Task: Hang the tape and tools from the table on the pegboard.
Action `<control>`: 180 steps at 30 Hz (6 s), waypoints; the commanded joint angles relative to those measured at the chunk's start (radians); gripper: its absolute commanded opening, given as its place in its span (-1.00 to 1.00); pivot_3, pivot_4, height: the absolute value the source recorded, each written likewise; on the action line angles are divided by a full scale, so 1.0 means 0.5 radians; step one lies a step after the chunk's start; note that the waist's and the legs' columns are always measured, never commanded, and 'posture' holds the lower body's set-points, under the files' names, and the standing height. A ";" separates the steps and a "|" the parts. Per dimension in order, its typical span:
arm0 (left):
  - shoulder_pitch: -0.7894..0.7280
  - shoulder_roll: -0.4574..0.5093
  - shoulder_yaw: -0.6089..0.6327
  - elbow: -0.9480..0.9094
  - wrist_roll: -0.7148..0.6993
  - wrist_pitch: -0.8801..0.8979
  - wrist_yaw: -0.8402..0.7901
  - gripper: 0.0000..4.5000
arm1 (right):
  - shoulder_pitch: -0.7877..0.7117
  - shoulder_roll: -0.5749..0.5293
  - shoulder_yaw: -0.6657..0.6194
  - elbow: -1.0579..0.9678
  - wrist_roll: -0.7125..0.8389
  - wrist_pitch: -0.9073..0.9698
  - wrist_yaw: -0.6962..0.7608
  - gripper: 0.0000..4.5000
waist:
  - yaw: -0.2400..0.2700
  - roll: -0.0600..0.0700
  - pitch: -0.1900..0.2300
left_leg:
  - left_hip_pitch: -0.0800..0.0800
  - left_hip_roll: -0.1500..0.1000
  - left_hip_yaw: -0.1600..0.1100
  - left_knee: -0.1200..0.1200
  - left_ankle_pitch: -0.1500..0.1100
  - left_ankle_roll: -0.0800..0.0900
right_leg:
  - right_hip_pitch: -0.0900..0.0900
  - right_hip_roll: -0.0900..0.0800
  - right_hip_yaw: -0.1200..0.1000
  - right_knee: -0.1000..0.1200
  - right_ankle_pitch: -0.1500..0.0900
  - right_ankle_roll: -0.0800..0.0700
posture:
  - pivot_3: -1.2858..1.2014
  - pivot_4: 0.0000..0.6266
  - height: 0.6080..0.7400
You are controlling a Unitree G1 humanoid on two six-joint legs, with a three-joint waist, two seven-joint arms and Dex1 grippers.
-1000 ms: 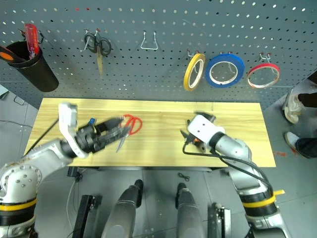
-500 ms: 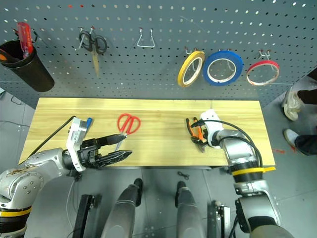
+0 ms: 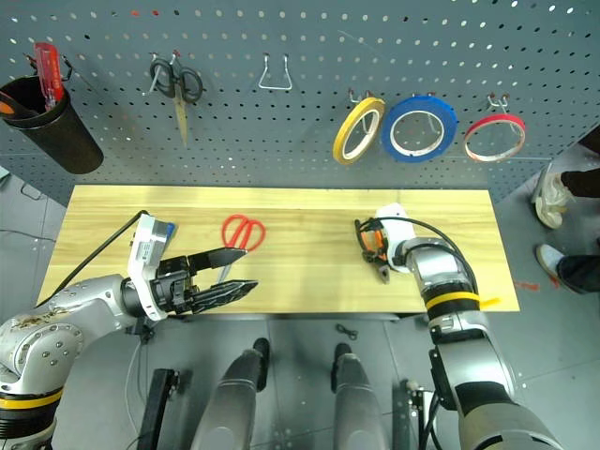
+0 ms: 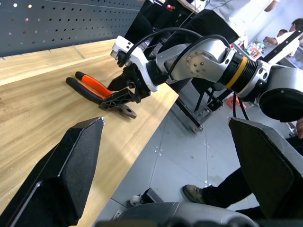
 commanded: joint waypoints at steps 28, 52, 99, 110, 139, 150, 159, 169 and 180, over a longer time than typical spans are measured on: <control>-0.694 -0.542 0.430 0.252 -0.680 -0.256 0.938 1.00 | -0.783 0.618 -0.207 -0.808 0.147 -1.464 -0.536 -0.06 | 0.051 0.001 0.000 | -0.006 0.006 -0.008 -0.009 0.016 -0.009 | 0.002 0.013 0.000 -0.005 0.018 -0.017 | 0.21 0.15 1.00; -0.607 -0.515 0.407 0.178 -0.709 -0.223 0.986 1.00 | -0.739 0.743 -0.198 0.083 0.055 -2.106 -0.695 0.82 | 0.046 0.001 0.000 | -0.001 0.007 -0.011 -0.032 0.026 -0.022 | -0.002 0.015 -0.001 -0.004 0.019 -0.021 | 0.23 0.17 1.00; -0.394 -0.616 -0.442 1.293 1.631 -0.294 0.937 -0.94 | 0.489 -0.256 0.036 -1.748 0.916 -0.331 0.799 1.00 | -0.048 0.004 0.019 | 0.002 0.011 -0.012 -0.025 0.029 -0.019 | -0.003 0.020 0.003 0.004 0.008 -0.013 | 0.07 0.47 1.00; -0.039 -0.621 -0.264 0.116 1.528 -0.050 0.988 -0.94 | 0.519 -0.264 -0.128 -2.064 1.093 -0.200 0.661 1.00 | -0.066 0.004 0.019 | -0.001 0.011 -0.012 -0.028 0.029 -0.019 | -0.004 0.020 0.002 0.002 0.008 -0.012 | 0.11 0.27 1.00; -0.222 -0.726 0.011 -0.547 1.889 -0.394 1.383 -0.94 | -0.419 -0.067 -0.391 -1.856 1.667 -0.034 0.305 1.00 | -0.007 -0.009 -0.034 | -0.003 0.010 -0.012 -0.026 0.032 -0.015 | -0.001 0.020 0.002 -0.003 0.019 -0.019 | 0.17 -0.06 1.00; -0.361 -0.839 -0.048 -0.212 1.799 -0.330 1.328 -0.94 | -0.417 -0.101 -0.376 -1.860 1.608 -0.008 0.292 1.00 | -0.008 -0.010 -0.054 | -0.003 0.010 -0.012 -0.023 0.033 -0.016 | -0.001 0.020 0.002 0.000 0.022 -0.023 | 0.14 -0.06 1.00; -0.434 -0.841 -0.004 0.040 1.797 -0.443 1.313 0.52 | -0.360 -0.071 -0.329 -1.881 1.563 -0.039 0.262 1.00 | -0.011 -0.010 -0.056 | -0.002 0.010 -0.012 -0.020 0.033 -0.016 | 0.000 0.021 0.002 0.004 0.023 -0.025 | 0.14 -0.02 1.00; -0.018 -0.547 0.165 0.425 1.731 -0.519 1.012 0.98 | 0.138 -0.062 0.129 -2.041 1.247 -0.153 0.369 1.00 | -0.019 -0.010 -0.056 | 0.000 0.011 -0.012 -0.021 0.033 -0.016 | -0.002 0.021 0.002 0.011 0.020 -0.025 | 0.15 0.16 1.00; -0.465 -0.239 0.096 1.501 1.759 -0.715 0.693 0.98 | 0.185 0.076 0.478 -1.725 0.735 -0.408 0.414 1.00 | -0.003 -0.007 -0.048 | 0.004 0.012 -0.012 -0.018 0.039 -0.017 | -0.002 0.022 0.002 0.021 0.005 -0.027 | 0.14 0.38 1.00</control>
